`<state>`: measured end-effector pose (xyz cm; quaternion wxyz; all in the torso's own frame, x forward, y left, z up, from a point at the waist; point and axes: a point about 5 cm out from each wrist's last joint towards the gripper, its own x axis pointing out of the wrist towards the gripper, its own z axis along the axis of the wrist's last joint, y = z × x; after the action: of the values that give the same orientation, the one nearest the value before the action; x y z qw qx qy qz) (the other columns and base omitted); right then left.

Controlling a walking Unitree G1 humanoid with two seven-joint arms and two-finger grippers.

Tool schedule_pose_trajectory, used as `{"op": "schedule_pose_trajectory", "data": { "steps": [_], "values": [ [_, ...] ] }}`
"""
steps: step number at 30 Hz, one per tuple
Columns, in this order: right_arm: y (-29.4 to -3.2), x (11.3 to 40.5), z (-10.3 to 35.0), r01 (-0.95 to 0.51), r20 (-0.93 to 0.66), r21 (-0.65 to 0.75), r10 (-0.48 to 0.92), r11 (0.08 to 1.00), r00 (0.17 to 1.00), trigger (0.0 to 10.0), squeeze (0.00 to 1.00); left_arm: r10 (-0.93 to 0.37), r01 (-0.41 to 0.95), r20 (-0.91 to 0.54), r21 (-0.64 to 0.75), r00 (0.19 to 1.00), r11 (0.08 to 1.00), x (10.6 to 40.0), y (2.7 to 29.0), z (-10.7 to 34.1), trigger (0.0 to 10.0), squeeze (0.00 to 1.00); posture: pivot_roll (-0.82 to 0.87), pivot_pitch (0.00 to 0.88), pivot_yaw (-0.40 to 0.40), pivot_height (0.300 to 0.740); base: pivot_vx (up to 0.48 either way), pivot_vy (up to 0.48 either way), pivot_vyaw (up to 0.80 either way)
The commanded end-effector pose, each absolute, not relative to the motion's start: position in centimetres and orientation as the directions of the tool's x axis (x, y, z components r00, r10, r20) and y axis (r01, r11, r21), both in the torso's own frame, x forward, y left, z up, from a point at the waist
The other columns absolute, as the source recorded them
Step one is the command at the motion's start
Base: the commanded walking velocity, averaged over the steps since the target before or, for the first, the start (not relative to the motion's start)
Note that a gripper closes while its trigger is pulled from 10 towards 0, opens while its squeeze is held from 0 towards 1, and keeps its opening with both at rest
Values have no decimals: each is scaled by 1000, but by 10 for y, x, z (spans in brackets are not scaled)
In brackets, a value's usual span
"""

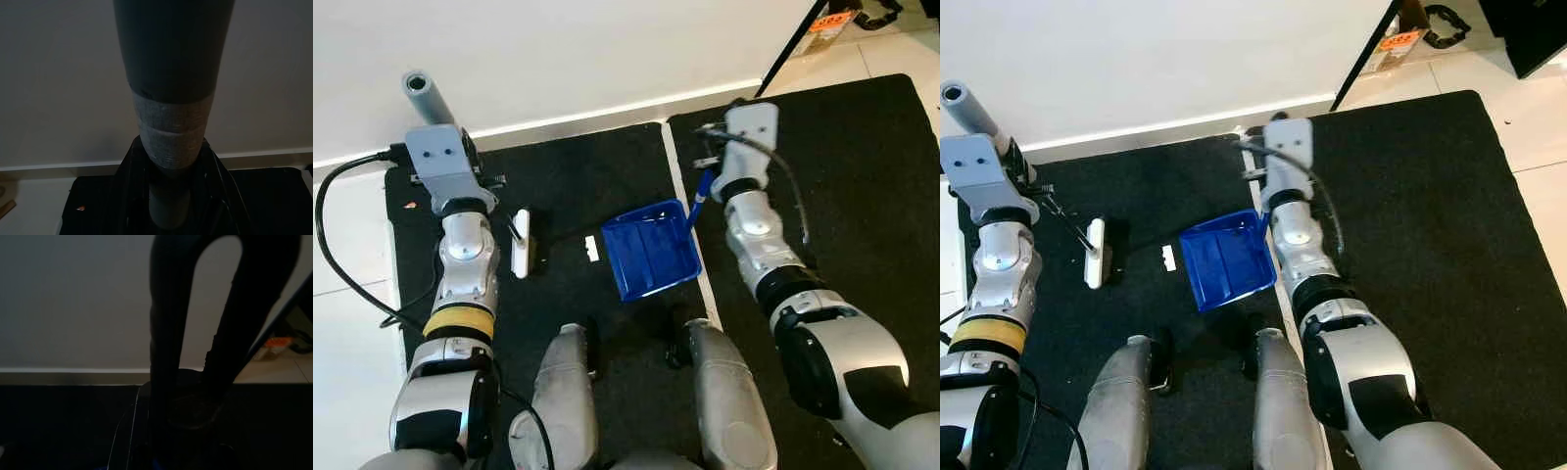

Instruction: Sweep floor

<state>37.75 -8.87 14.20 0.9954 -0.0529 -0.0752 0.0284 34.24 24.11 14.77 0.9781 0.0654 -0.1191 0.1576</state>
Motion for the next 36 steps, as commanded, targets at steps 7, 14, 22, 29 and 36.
{"op": "schedule_pose_trajectory", "data": {
  "steps": [7,14,22,29,36],
  "values": [
    [-85,364,109,69,14,-112,-68,991,998,10000,0,302,-310,106,65,947,949,336,228,110,10000,0,79,451,-94,740,0,0,0],
    [-96,363,103,103,4,-158,-104,982,995,10000,0,191,-186,49,-96,980,978,344,168,107,10000,0,79,436,-99,740,0,0,0],
    [-129,363,95,180,-40,-190,-191,965,981,10000,0,-72,77,30,-284,997,956,345,70,132,10000,0,80,418,-98,740,0,0,0],
    [-153,363,93,258,-76,-165,-273,952,959,10000,0,-116,115,25,-462,993,879,344,38,161,10000,0,79,412,-96,740,0,0,0],
    [-164,360,88,284,-98,-164,-302,945,948,10000,0,-162,162,45,-511,986,844,343,42,193,10000,0,93,403,-97,740,0,0,0]
  ]
}}
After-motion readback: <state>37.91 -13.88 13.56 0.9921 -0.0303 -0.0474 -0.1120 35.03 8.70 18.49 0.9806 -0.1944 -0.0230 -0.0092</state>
